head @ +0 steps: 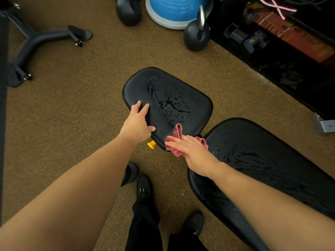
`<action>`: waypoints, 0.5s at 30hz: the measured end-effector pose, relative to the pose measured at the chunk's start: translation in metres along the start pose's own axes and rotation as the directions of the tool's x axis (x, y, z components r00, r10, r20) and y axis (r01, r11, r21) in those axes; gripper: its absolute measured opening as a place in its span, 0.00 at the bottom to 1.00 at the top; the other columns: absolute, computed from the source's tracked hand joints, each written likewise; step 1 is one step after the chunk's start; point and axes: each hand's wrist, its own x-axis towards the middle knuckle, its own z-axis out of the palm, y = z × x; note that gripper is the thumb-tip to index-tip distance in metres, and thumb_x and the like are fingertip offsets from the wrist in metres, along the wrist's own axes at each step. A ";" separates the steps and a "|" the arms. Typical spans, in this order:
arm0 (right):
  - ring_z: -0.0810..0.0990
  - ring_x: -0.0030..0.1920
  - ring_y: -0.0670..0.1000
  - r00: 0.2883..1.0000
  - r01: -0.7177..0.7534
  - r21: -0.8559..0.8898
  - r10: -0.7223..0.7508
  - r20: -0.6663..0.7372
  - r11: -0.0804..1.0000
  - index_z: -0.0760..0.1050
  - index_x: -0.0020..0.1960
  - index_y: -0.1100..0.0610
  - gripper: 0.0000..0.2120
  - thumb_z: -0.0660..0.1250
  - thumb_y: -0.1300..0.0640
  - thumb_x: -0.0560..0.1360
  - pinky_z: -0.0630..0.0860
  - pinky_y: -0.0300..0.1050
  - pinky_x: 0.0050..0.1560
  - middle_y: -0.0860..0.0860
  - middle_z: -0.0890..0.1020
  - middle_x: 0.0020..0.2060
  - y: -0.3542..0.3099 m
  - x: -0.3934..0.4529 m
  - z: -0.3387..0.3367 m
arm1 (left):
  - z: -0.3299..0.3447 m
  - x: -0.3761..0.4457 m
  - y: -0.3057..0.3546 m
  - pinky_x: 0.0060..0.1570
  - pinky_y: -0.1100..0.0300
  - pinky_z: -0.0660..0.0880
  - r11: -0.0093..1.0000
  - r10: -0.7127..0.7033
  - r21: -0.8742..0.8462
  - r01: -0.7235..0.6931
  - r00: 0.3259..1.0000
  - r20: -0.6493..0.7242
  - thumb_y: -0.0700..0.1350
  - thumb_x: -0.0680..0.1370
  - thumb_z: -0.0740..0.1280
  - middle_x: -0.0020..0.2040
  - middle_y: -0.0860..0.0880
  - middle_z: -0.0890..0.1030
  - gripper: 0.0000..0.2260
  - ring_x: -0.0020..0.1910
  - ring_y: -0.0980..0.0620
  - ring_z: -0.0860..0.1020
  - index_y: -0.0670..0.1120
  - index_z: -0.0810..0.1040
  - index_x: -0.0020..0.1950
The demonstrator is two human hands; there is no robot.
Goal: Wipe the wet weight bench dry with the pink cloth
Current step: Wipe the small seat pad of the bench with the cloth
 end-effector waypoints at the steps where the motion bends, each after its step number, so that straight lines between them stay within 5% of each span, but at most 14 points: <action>1: 0.70 0.60 0.42 1.000 0.012 -0.016 -0.012 0.015 1.000 0.68 0.75 0.41 0.31 0.59 0.69 0.80 0.63 0.42 0.68 0.36 0.73 0.63 0.000 0.001 0.003 | 0.000 0.001 0.000 0.72 0.47 0.68 1.000 -0.003 -0.001 0.003 1.000 0.002 0.51 0.77 0.73 0.82 0.52 0.45 0.42 0.79 0.45 0.58 0.53 0.50 0.83; 3: 0.69 0.62 0.44 0.998 0.036 -0.024 -0.034 0.044 0.999 0.69 0.74 0.40 0.33 0.60 0.71 0.79 0.63 0.46 0.68 0.36 0.71 0.68 -0.003 0.003 0.007 | 0.000 0.002 0.000 0.71 0.46 0.68 1.000 0.000 0.000 0.000 1.000 0.001 0.51 0.76 0.73 0.82 0.52 0.46 0.42 0.78 0.45 0.60 0.53 0.50 0.82; 6: 0.68 0.61 0.39 0.996 0.012 0.111 -0.022 0.088 0.994 0.69 0.75 0.42 0.34 0.59 0.73 0.79 0.61 0.37 0.67 0.35 0.70 0.65 -0.016 0.005 0.004 | 0.000 0.002 -0.001 0.71 0.46 0.68 1.000 0.000 -0.013 0.000 1.000 -0.009 0.51 0.76 0.74 0.82 0.52 0.47 0.42 0.78 0.44 0.61 0.53 0.52 0.82; 10: 0.81 0.51 0.35 0.975 -0.209 0.494 0.222 0.033 0.844 0.60 0.79 0.40 0.32 0.57 0.68 0.83 0.78 0.35 0.55 0.43 0.75 0.68 -0.028 0.009 -0.025 | -0.001 0.003 -0.002 0.72 0.46 0.67 1.000 0.014 -0.013 -0.014 1.000 -0.017 0.52 0.74 0.75 0.82 0.52 0.49 0.42 0.77 0.44 0.62 0.52 0.54 0.82; 13: 0.87 0.41 0.51 0.847 -0.290 0.681 0.511 -0.144 0.673 0.69 0.69 0.45 0.19 0.58 0.64 0.84 0.85 0.51 0.44 0.50 0.79 0.61 -0.022 0.014 -0.063 | -0.011 0.005 -0.001 0.70 0.45 0.69 0.999 0.029 0.042 -0.028 0.999 -0.019 0.56 0.74 0.74 0.79 0.51 0.56 0.40 0.75 0.43 0.64 0.52 0.58 0.81; 15: 0.87 0.41 0.49 0.761 -0.243 0.661 0.562 -0.324 0.710 0.71 0.64 0.48 0.13 0.59 0.63 0.84 0.85 0.50 0.46 0.47 0.80 0.53 -0.006 0.021 -0.089 | -0.019 0.009 0.001 0.69 0.45 0.69 0.995 0.054 0.087 -0.049 0.997 -0.057 0.57 0.76 0.71 0.76 0.49 0.62 0.35 0.73 0.42 0.66 0.51 0.63 0.79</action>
